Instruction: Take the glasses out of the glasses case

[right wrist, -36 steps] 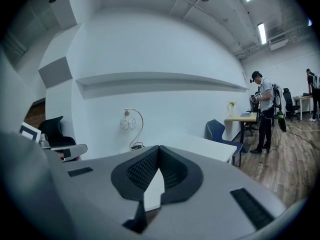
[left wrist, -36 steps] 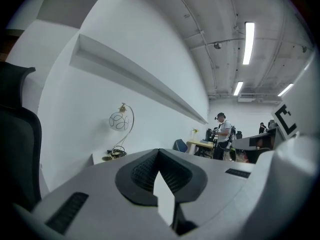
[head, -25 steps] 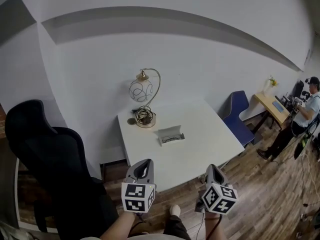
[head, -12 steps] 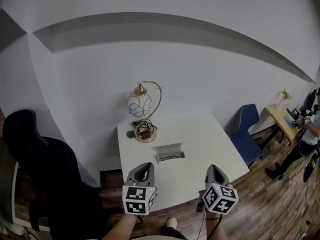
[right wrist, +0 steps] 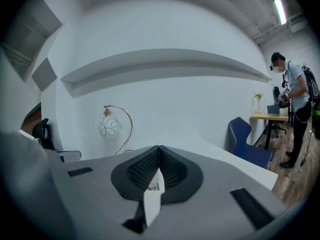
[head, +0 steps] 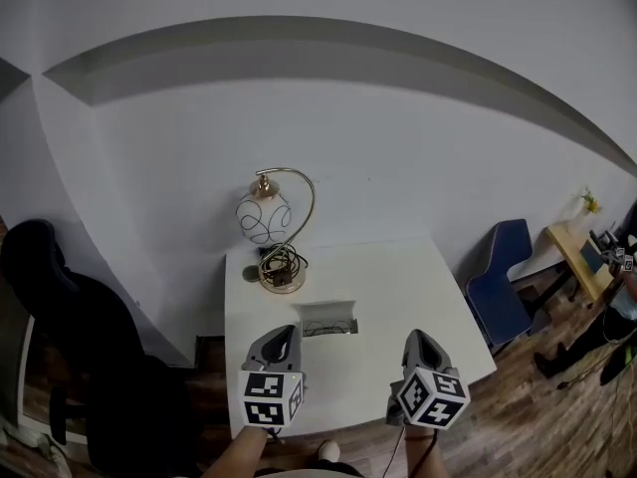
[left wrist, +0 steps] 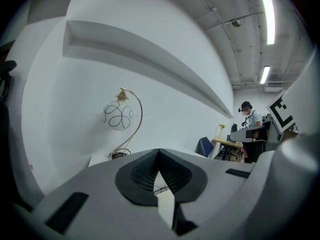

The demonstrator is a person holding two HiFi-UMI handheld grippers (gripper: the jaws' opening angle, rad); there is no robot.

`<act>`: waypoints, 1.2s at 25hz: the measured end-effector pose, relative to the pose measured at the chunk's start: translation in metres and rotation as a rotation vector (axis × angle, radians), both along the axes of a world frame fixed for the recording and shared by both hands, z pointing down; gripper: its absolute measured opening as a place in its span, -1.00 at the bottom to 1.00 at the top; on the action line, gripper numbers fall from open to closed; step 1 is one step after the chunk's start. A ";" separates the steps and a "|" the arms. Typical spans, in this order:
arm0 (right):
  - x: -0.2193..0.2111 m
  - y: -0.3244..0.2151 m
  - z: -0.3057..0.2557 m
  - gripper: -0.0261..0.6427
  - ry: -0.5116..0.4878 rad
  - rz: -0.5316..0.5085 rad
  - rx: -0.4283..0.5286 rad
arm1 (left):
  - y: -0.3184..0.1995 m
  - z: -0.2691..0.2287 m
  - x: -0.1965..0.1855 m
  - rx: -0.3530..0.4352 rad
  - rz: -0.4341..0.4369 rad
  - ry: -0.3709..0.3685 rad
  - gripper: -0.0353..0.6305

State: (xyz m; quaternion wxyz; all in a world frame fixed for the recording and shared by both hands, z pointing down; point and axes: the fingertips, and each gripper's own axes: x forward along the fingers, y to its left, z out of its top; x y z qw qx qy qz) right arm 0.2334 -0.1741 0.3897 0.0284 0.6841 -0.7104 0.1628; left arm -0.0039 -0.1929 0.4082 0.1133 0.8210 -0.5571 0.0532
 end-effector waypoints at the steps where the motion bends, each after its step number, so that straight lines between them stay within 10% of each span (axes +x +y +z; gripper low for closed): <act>1: 0.003 -0.006 0.001 -0.83 0.000 -0.013 -0.002 | -0.004 0.002 0.001 -0.005 -0.014 0.000 -0.86; 15: 0.027 -0.085 0.018 -0.83 -0.060 -0.178 -0.025 | -0.035 0.005 0.021 -0.034 -0.174 -0.050 -0.86; 30: 0.010 -0.102 0.021 -0.83 -0.045 -0.207 -0.046 | -0.057 0.006 0.016 -0.031 -0.156 -0.049 -0.86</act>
